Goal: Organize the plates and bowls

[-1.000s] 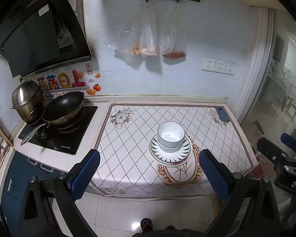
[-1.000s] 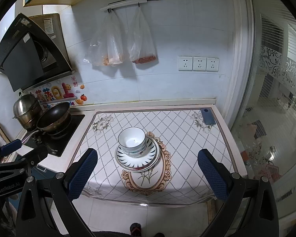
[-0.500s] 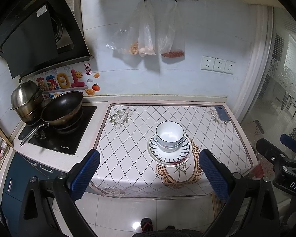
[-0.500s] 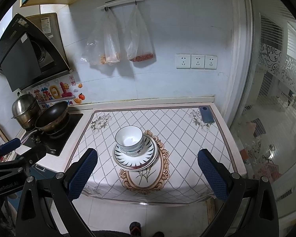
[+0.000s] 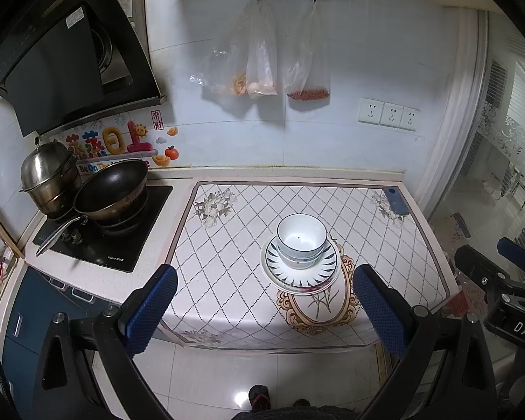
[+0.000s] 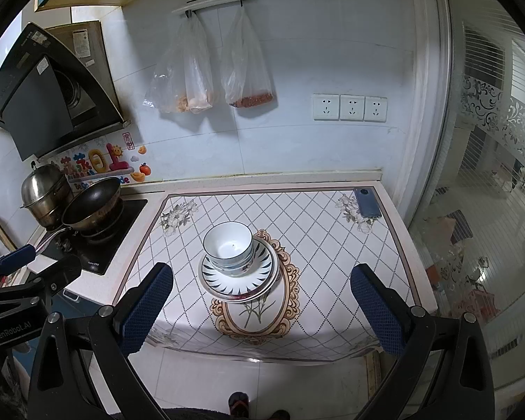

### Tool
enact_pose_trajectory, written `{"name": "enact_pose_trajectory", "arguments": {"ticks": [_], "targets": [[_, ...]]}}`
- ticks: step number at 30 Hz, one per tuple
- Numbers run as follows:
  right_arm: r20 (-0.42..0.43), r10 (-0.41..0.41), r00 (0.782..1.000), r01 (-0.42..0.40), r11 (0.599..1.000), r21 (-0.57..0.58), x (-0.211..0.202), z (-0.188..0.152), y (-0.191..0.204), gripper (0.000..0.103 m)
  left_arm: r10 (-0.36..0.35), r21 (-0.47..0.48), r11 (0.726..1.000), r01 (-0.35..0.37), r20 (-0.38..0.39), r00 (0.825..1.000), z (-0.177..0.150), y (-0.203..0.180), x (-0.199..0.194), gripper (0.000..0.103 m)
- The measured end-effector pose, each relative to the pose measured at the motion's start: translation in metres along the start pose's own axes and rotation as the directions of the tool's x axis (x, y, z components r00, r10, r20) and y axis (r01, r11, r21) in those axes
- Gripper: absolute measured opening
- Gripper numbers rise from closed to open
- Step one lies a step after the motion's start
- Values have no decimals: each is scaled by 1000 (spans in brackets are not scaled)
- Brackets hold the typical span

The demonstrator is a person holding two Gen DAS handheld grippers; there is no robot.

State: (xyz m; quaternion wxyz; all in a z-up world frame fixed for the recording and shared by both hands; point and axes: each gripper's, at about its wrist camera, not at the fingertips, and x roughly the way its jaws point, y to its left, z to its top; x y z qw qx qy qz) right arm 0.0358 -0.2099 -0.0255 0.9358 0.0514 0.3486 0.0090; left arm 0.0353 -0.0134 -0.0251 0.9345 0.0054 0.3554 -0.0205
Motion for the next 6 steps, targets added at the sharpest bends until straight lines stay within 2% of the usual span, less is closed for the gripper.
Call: {"name": "enact_pose_trajectory", "arguments": {"ticks": [6], "targets": [[-2, 1, 1000, -1, 1000, -1, 1, -1, -1, 103, -1, 1, 1000, 1, -5, 1000, -2, 1, 0, 103]]}}
